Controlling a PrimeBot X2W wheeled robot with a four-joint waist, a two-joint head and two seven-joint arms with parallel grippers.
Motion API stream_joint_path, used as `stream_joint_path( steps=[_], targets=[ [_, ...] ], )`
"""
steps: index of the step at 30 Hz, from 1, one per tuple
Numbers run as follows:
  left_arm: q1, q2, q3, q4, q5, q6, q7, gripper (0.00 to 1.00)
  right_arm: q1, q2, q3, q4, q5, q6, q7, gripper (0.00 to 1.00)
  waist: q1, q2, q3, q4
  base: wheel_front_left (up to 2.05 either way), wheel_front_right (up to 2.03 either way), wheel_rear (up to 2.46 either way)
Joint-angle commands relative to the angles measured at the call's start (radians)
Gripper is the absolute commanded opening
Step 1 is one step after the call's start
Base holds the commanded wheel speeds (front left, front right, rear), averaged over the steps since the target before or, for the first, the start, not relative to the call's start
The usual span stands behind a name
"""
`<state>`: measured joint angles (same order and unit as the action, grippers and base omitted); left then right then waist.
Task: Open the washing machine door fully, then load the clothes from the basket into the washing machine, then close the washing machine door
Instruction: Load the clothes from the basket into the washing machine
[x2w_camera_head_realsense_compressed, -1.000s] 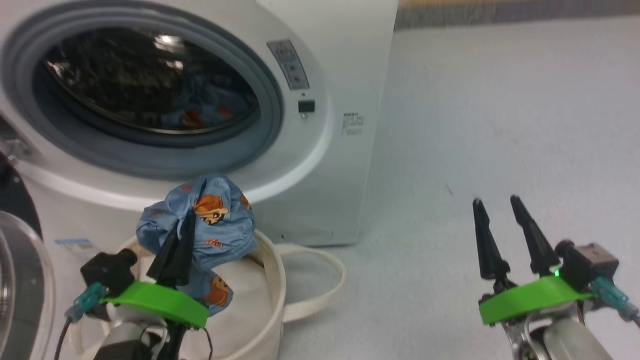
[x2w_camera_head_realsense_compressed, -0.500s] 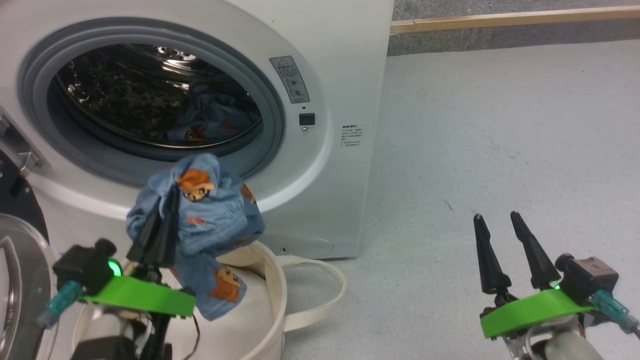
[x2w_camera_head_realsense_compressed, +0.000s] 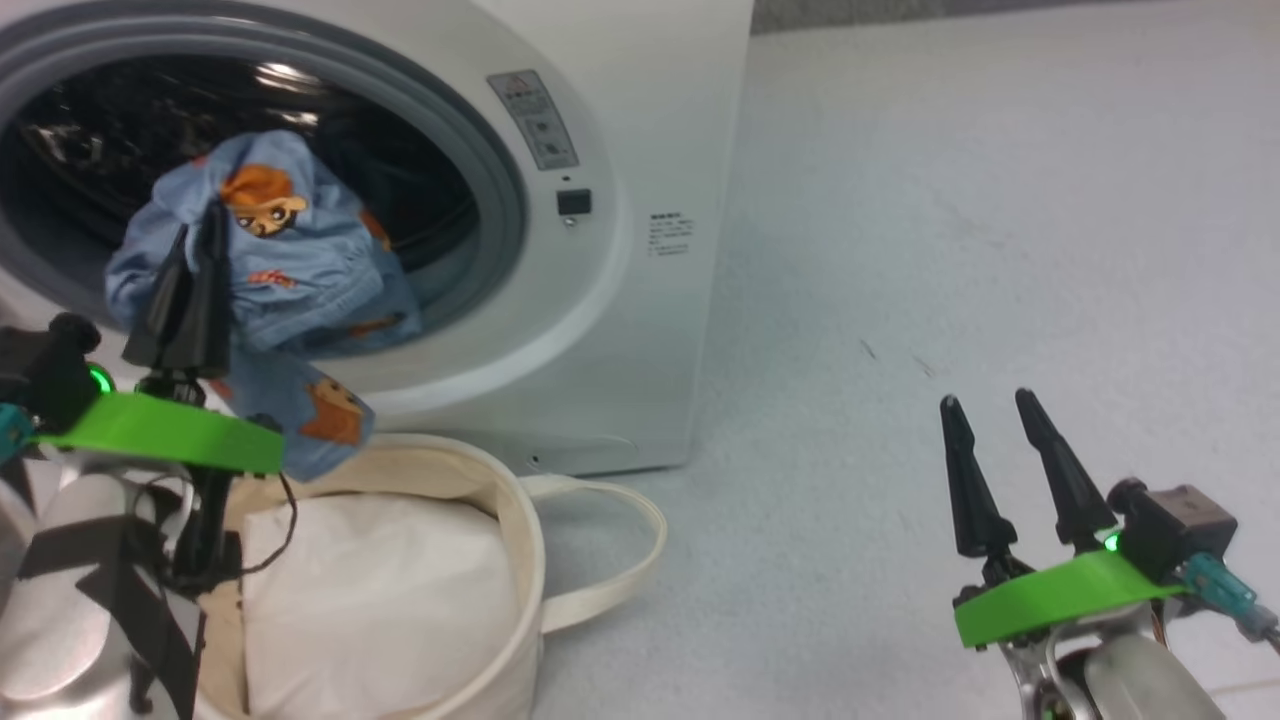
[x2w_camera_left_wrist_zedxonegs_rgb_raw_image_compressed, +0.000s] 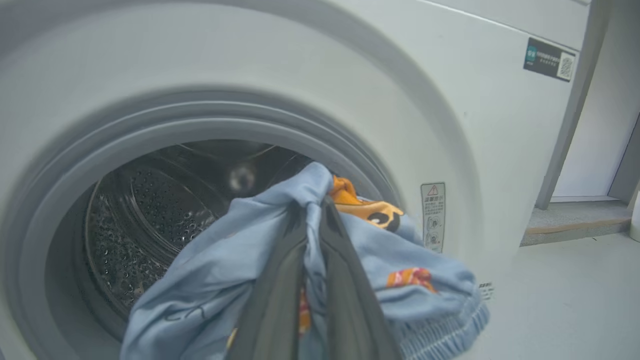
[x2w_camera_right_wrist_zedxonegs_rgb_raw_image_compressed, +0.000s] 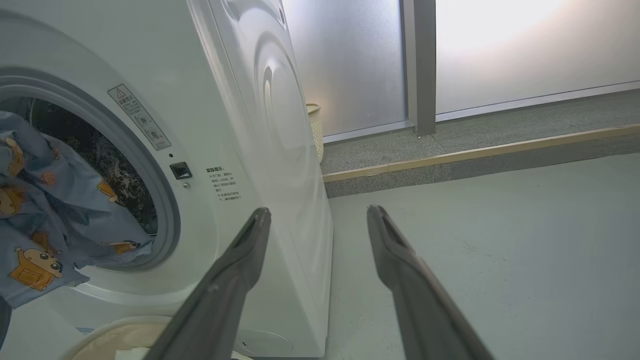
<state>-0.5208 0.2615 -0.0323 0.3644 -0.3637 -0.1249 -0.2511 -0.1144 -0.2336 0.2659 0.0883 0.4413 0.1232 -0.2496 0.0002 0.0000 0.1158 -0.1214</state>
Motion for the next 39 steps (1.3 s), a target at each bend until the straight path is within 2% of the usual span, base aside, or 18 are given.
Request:
stream_joint_path(
  steps=[1,16,26,32,37,39],
  targets=[
    [-0.05,0.042,0.045,0.0,-0.001,-0.006,-0.011,0.0,-0.035,-0.009,0.016,-0.036,-0.006,0.008,-0.012,1.0,-0.0002,0.0,0.033,-0.028,0.0,0.0,0.0],
    [-0.28,0.065,0.212,0.344,0.142,0.001,-0.011,0.0,-0.074,-0.034,-0.02,-0.083,-0.034,0.008,-0.012,1.0,-0.0002,0.0,0.249,-0.167,0.0,0.0,0.0],
    [-0.464,0.116,0.214,0.484,0.223,0.015,-0.011,0.0,-0.077,-0.024,-0.06,-0.125,-0.055,0.008,-0.012,1.0,-0.0002,0.0,0.381,-0.216,0.0,0.0,0.0],
    [-0.555,0.126,0.209,0.435,0.262,0.026,-0.011,0.0,-0.075,-0.023,-0.088,-0.15,-0.063,0.008,-0.012,1.0,-0.0002,0.0,0.424,-0.221,0.0,0.0,0.0],
    [-0.57,0.108,0.235,0.165,0.287,0.03,-0.011,0.0,-0.081,-0.018,-0.097,-0.169,-0.067,0.008,-0.012,1.0,-0.0002,0.0,0.45,-0.214,0.0,0.0,0.0],
    [-0.547,0.093,0.252,0.106,0.289,0.028,-0.011,0.0,-0.083,-0.016,-0.098,-0.173,-0.067,0.008,-0.012,1.0,-0.0002,0.0,0.454,-0.212,0.0,0.0,0.0]
  ],
)
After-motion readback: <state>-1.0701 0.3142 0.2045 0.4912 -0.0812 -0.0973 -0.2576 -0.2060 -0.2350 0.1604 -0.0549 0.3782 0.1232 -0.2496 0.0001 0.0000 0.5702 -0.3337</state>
